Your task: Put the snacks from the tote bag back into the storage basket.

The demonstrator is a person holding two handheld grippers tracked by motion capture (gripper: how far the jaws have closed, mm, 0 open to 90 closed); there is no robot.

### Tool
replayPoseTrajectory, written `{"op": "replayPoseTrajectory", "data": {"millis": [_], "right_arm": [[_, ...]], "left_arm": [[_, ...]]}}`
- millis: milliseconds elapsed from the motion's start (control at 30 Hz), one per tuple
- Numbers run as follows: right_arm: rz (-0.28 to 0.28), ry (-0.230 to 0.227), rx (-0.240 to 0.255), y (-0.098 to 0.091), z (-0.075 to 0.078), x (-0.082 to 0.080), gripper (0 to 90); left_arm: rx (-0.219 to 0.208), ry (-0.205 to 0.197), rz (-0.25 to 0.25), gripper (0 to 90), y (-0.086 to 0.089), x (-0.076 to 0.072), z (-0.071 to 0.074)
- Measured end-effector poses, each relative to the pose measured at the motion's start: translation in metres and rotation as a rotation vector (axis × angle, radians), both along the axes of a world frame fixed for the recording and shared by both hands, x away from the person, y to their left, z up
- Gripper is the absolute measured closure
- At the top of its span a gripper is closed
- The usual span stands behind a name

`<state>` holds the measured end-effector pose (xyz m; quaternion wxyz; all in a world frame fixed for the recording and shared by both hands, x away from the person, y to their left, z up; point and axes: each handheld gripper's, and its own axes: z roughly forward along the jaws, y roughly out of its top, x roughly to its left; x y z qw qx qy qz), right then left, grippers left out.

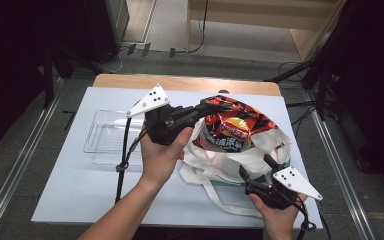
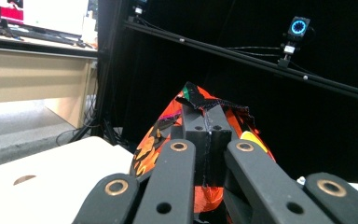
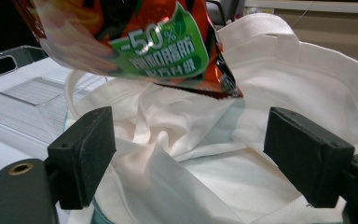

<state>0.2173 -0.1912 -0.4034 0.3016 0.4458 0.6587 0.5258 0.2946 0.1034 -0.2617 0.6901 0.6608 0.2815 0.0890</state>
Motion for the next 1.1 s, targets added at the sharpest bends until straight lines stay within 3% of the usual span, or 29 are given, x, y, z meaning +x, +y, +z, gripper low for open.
{"op": "replayPoseTrajectory", "data": {"millis": [267, 667, 1100], "right_arm": [[-0.005, 0.007, 0.000, 0.000, -0.001, 0.001, 17.0], [-0.008, 0.001, -0.011, 0.000, -0.001, 0.000, 16.8], [0.035, -0.023, -0.013, -0.004, 0.002, -0.008, 14.4]], "left_arm": [[0.021, -0.039, 0.030, 90.0, 0.011, -0.004, 0.006], [-0.002, -0.028, 0.097, 90.0, 0.050, -0.001, 0.002], [-0.016, -0.024, 0.184, 90.0, 0.095, 0.000, -0.001]]}}
